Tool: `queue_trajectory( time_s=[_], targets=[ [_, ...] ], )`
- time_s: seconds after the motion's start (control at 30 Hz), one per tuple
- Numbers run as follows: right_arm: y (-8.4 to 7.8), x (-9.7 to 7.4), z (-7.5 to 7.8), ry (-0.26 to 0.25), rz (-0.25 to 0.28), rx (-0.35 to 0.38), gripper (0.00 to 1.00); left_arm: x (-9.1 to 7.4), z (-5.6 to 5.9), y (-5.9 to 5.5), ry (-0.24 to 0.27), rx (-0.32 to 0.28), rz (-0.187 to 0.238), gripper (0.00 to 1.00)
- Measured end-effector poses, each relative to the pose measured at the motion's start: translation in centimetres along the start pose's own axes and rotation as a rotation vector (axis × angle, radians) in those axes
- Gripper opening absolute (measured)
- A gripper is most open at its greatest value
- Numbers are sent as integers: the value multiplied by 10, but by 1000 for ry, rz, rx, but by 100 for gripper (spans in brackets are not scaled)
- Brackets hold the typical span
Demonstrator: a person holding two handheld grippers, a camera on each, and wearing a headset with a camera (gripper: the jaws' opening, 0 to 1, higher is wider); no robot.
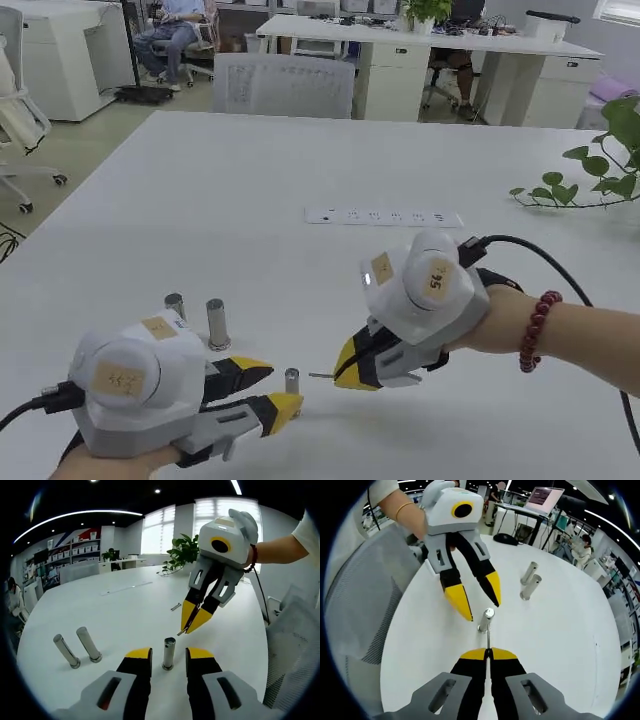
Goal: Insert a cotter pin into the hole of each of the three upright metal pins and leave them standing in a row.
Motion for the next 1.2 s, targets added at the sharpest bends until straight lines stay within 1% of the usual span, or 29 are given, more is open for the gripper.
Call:
queue_trajectory(
  time_s=[0.53,0.87,1.03,1.2],
  targets=[
    [3,5,3,18,-5,-25,3,12,0,-5,-7,-15,-16,17],
    [6,5,3,22,-1,-38,3,15,0,-7,-6,-21,-26,11],
    [6,5,3,28,-12,-52,3,16,0,-10,-2,-24,-30,8],
    [7,6,3,32,-21,-66,3,17,-1,-10,2,-30,-29,8]
  ],
)
Point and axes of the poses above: the centre of the closed fingertips' face, and the gripper's own axes: x roughly forward along the fingers, z roughly to its right, y roughly out of its top, the point moved 6 cm from there along -x, roughly backward along the fingers
